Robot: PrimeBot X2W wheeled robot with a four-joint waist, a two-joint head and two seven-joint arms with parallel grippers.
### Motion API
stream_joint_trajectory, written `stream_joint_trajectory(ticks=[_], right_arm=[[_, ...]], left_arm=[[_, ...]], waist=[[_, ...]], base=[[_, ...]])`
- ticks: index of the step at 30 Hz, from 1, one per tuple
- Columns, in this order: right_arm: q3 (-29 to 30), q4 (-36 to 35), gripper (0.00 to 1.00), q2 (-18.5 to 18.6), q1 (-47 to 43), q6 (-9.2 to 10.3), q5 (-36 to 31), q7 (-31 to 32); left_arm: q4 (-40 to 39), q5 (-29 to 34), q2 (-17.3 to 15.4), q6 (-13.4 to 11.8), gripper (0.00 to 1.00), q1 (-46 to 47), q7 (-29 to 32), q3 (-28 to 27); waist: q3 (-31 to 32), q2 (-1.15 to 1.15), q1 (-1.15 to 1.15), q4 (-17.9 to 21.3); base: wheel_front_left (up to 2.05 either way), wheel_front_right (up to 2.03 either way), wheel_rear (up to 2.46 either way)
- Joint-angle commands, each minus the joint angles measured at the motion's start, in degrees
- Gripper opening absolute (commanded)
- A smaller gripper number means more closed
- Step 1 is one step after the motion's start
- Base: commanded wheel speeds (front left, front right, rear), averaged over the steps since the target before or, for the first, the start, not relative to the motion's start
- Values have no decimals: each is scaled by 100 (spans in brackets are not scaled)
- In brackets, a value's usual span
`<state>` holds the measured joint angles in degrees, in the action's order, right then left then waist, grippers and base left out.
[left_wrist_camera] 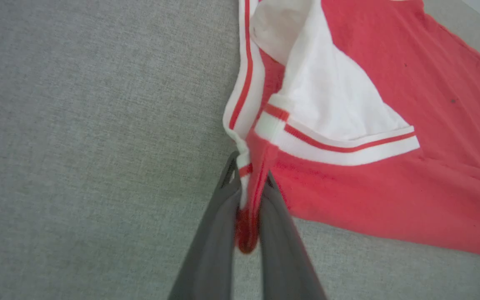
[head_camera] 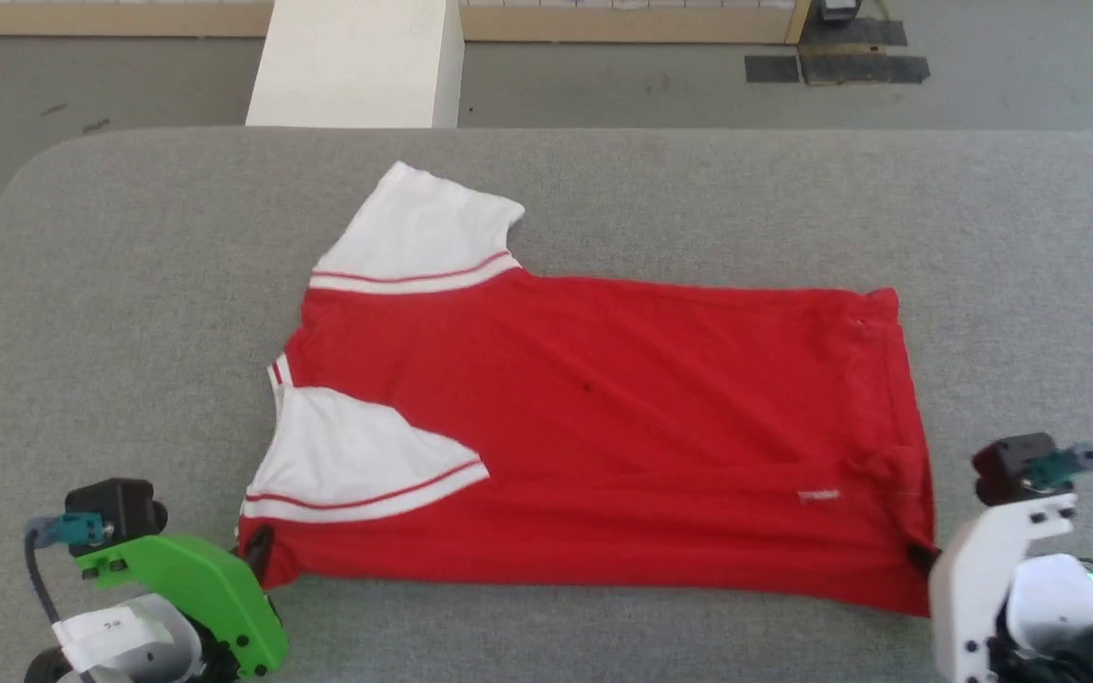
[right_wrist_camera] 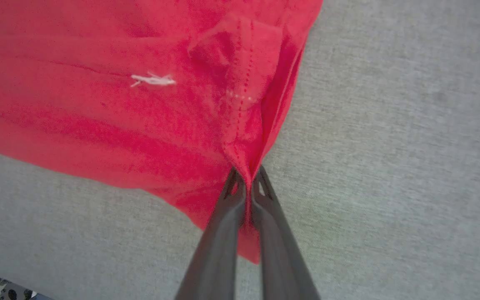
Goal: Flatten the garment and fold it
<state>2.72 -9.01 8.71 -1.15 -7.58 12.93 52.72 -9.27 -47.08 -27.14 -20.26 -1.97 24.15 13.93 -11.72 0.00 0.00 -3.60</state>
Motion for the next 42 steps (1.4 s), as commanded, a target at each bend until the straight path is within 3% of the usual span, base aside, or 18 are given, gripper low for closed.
stream_joint_trajectory(ticks=[1,9,10,19,23,28,36,42], right_arm=[[127,-90,0,91,-143,9,48,102],[464,-49,0,134,-615,9,159,362],[441,11,100,95,-656,9,197,295],[759,-477,100,-23,-405,9,441,-90],[984,-686,100,54,93,9,364,-313],[965,-580,100,67,801,9,296,-391],[641,-509,100,49,1635,9,180,-420],[517,-597,100,-3,1829,9,106,-450]], left_arm=[[-78,-72,-72,-94,0,-172,59,-70],[-279,-349,-83,-300,0,-760,426,-55],[-213,-396,-64,-311,100,-812,486,-26],[-530,-134,-346,-78,100,-278,309,-117],[-473,224,-466,306,100,610,-1,-42],[253,434,-330,981,100,1944,-302,233],[1844,411,-193,1846,100,4072,440,737],[2780,381,-97,2151,100,5234,1138,988]], waist=[[79,0,0,-12],[190,0,0,-26],[219,0,0,-24],[351,0,0,2],[246,0,0,61],[-85,0,0,139],[-955,0,0,282],[-1552,0,0,393]], base=[[0,0,0],[0,0,0],[0,0,0],[0,0,0],[0,0,0],[0,0,0],[0,0,0],[0,0,0]])
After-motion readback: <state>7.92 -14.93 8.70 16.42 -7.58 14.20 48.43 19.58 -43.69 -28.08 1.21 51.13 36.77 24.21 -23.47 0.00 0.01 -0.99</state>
